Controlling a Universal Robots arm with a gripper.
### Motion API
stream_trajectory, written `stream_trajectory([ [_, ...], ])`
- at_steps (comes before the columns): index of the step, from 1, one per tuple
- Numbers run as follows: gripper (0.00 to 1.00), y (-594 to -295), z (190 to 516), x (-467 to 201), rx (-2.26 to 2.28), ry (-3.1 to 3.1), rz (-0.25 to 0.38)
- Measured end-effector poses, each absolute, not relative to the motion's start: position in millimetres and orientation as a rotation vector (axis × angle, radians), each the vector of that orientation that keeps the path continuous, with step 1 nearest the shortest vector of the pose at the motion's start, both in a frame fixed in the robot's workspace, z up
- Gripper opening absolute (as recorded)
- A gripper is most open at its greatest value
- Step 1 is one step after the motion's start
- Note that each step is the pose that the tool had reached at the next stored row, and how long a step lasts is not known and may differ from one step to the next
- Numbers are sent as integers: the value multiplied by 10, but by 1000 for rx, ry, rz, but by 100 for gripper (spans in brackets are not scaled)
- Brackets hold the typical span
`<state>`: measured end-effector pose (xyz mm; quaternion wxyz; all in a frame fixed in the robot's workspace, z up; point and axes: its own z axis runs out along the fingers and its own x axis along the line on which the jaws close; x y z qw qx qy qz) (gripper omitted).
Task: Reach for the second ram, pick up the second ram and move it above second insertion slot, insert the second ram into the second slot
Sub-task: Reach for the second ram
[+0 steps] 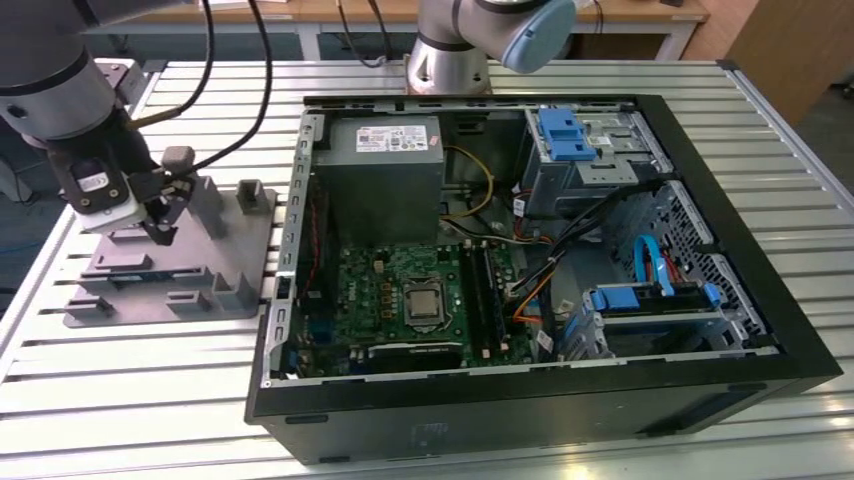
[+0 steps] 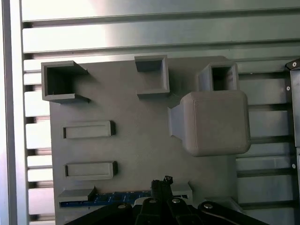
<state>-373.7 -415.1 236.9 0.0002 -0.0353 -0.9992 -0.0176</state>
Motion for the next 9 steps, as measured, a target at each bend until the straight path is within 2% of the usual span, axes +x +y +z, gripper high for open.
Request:
stream_trajectory([
  [9,10,-4153,2214,-3749,-111,-3139,-55],
])
